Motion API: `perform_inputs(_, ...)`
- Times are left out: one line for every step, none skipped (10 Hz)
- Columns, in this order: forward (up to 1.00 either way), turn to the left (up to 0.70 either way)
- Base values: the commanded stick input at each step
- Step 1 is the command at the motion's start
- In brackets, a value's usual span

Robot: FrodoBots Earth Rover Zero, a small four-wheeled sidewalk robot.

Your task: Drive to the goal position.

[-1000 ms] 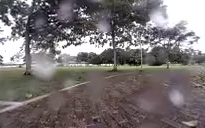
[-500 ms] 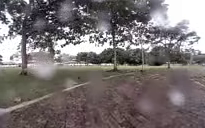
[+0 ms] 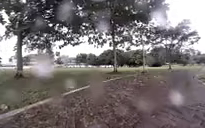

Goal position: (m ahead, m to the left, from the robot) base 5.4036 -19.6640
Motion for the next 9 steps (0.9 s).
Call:
perform_inputs(0.7, 0.0)
perform_inputs(0.7, 0.0)
perform_inputs(0.7, 0.0)
perform_inputs(0.7, 0.0)
perform_inputs(0.7, 0.0)
perform_inputs(0.7, 0.0)
perform_inputs(0.7, 0.0)
perform_inputs(0.7, 0.0)
perform_inputs(0.7, 0.0)
